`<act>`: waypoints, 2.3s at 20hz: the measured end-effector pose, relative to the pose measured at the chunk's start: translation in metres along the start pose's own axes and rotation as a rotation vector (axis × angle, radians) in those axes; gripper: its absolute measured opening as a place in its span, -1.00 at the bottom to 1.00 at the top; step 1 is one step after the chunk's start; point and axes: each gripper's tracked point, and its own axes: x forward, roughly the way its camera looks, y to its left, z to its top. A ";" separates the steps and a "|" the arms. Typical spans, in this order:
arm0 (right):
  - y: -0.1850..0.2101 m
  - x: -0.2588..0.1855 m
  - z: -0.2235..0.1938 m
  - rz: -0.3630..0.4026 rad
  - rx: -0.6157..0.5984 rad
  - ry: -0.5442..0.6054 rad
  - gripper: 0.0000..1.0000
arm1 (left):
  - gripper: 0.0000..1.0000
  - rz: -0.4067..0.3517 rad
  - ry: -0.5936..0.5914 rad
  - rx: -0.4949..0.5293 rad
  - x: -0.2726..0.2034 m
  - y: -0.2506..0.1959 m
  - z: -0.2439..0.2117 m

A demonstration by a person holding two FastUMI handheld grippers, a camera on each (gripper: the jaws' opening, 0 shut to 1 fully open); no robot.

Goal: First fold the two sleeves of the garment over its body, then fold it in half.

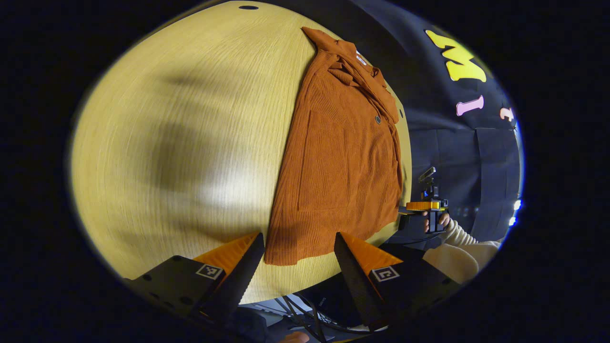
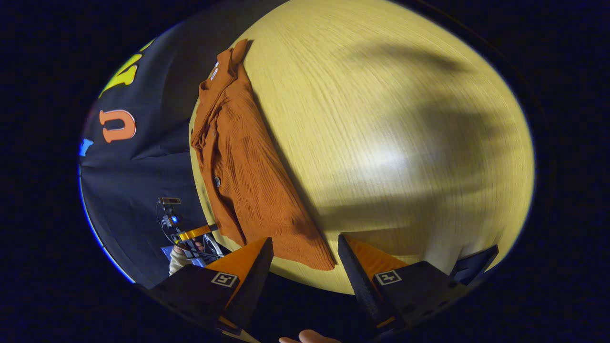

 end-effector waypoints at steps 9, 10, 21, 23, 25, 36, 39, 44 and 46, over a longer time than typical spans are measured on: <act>0.031 0.030 -0.016 0.085 -0.029 0.084 0.68 | 0.73 0.064 0.018 0.062 0.001 0.003 -0.004; 0.032 0.032 -0.015 0.091 -0.029 0.085 0.67 | 0.72 0.080 0.037 0.078 0.003 0.005 -0.007; 0.029 0.045 -0.013 0.130 0.009 0.069 -0.21 | -0.45 0.348 0.018 0.055 -0.013 0.019 0.005; 0.031 0.049 -0.016 0.129 -0.014 0.053 -0.23 | -0.55 0.375 0.014 0.068 -0.014 0.018 0.004; 0.033 0.052 -0.017 0.138 -0.061 0.043 -0.33 | -0.67 0.406 0.015 0.093 -0.013 0.016 0.005; 0.034 0.063 -0.009 0.106 -0.151 -0.015 -0.90 | -0.94 0.537 -0.006 0.165 -0.003 0.013 0.009; 0.031 0.059 -0.006 0.045 -0.126 -0.042 -0.99 | -0.89 0.531 -0.037 0.146 -0.002 0.012 0.011; 0.053 0.030 -0.010 0.066 -0.191 -0.062 -0.99 | -0.94 0.526 -0.067 0.151 -0.006 0.005 0.006; 0.073 0.014 -0.006 0.100 -0.215 -0.080 -0.99 | -0.94 0.505 -0.102 0.148 -0.015 -0.010 0.008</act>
